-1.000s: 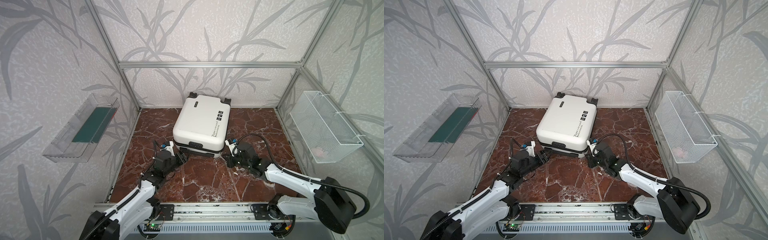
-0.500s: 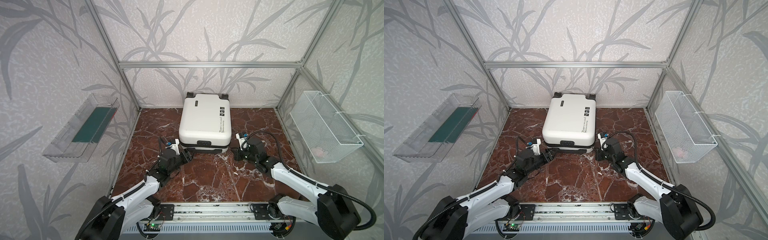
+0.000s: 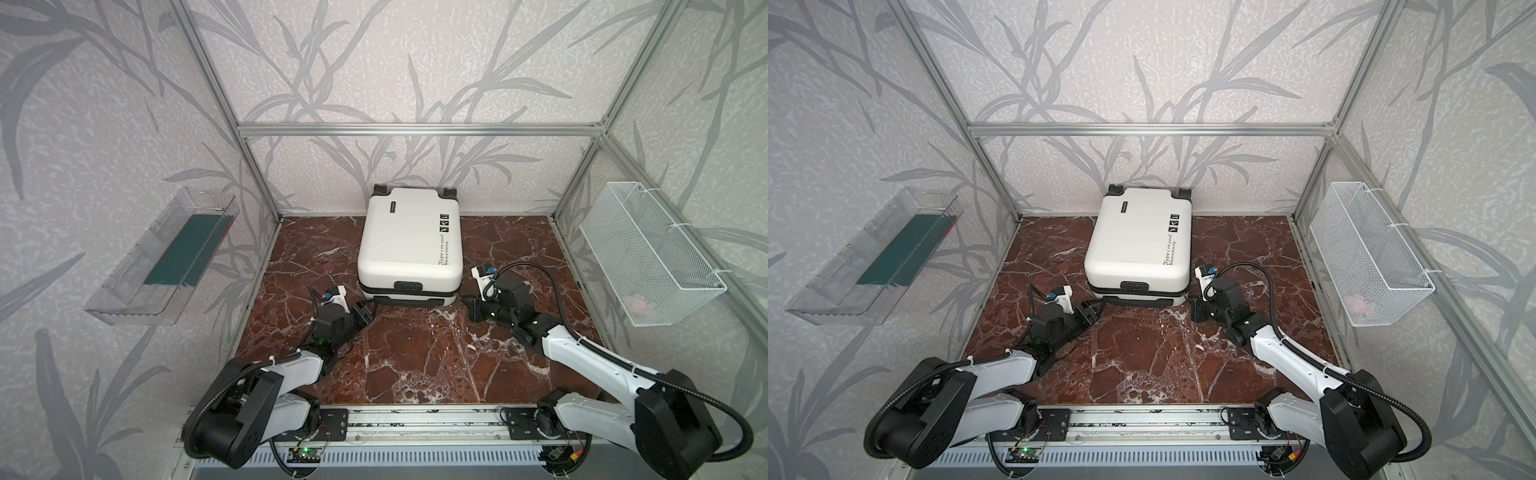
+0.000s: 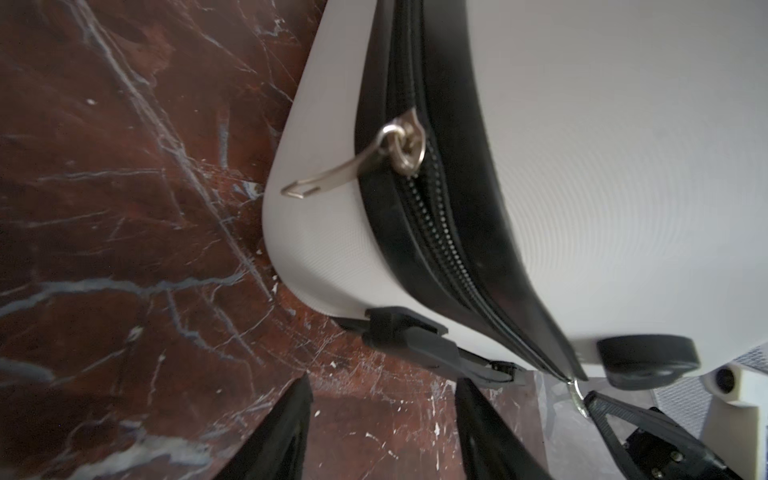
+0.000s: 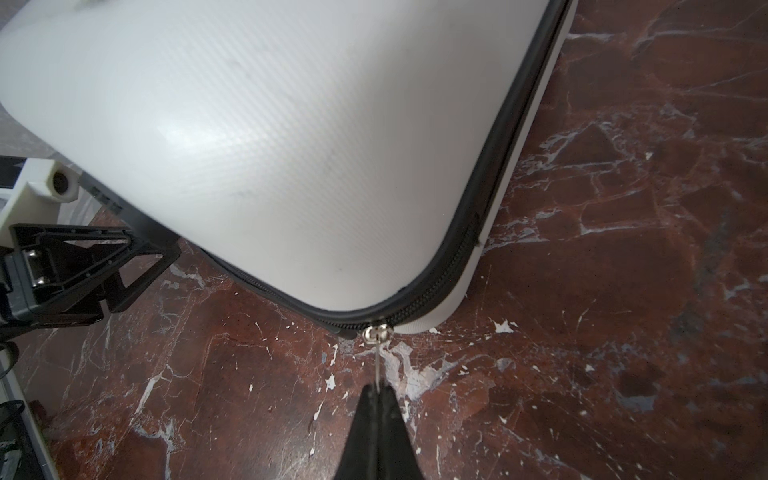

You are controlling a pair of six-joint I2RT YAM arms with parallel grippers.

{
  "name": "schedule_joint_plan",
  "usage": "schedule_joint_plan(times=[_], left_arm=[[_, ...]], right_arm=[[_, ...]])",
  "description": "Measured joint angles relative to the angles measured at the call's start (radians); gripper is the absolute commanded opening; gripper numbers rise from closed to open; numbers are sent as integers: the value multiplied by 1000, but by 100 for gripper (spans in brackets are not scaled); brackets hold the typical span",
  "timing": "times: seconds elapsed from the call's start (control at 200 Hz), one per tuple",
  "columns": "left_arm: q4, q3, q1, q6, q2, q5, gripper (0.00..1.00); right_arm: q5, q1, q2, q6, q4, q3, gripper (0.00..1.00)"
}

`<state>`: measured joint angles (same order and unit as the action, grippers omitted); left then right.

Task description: Pack the luggage

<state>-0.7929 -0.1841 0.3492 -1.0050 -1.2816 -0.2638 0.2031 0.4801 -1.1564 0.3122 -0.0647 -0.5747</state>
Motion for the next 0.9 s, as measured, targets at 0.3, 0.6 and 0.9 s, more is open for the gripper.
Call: schedule_joint_plan(times=[0.3, 0.6, 0.9], left_arm=[[-331, -8, -4, -48, -266, -67, 43], [-574, -15, -12, -143, -444, -105, 31], [-589, -15, -12, -173, -454, -101, 18]], right_arm=[[18, -2, 0, -14, 2, 0, 0], [35, -3, 0, -26, 9, 0, 0], [-16, 55, 0, -21, 9, 6, 0]])
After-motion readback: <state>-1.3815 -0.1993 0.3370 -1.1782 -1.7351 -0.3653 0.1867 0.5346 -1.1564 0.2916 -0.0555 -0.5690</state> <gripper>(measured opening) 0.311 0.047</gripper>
